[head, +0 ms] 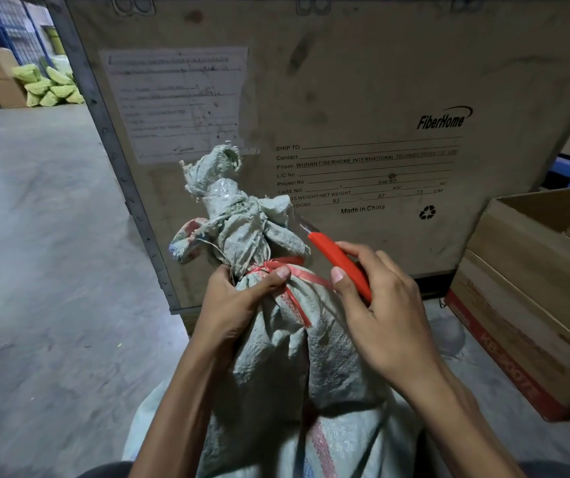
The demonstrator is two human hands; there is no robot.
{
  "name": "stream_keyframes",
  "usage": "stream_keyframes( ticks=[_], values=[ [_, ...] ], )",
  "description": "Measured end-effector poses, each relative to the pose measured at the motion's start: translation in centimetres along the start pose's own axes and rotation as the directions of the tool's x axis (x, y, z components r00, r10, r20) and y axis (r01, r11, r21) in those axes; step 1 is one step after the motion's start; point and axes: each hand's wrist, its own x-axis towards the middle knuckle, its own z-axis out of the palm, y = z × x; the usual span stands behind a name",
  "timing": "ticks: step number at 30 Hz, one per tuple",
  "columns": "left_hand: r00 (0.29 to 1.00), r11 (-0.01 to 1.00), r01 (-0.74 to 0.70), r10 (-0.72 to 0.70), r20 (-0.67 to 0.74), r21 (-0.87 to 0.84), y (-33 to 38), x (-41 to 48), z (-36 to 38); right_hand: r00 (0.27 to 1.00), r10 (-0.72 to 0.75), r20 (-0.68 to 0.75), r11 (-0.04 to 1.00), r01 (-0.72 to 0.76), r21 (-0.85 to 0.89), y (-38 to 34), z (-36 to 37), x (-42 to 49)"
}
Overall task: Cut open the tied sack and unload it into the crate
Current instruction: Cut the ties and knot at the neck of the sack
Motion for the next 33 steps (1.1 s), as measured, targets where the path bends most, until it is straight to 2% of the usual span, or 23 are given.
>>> stream_keyframes(
  ticks=[11, 15, 20, 27, 33],
  values=[
    [0.997, 0.987, -0.017, 0.028, -0.072, 0.159, -0.9, 0.2, 0.5, 1.000, -0.015, 0.024, 1.000, 0.015, 0.004, 0.0, -0.9, 0.1],
    [0.997, 0.986, -0.026, 0.038, -0.072, 0.168, -1.4, 0.6, 0.4, 0.991, -0.054, 0.120, 0.998, 0.058, -0.027, -0.4, -1.3, 0.0],
    [0.986, 0.950, -0.051, 0.098, -0.138, 0.307, -1.6, 1.0, 0.5, 0.973, -0.083, 0.214, 0.990, 0.105, -0.095, -0.9, -1.4, -0.2],
    [0.963, 0.933, -0.062, 0.150, -0.225, 0.356, -1.5, 1.0, 0.5, 0.979, -0.040, 0.198, 0.982, 0.075, -0.172, -0.7, -1.8, -0.1],
    [0.957, 0.906, -0.076, 0.183, -0.224, 0.416, -1.2, 0.7, 1.0, 0.979, -0.016, 0.205, 0.978, 0.058, -0.199, -0.7, -1.7, -0.2]
  ],
)
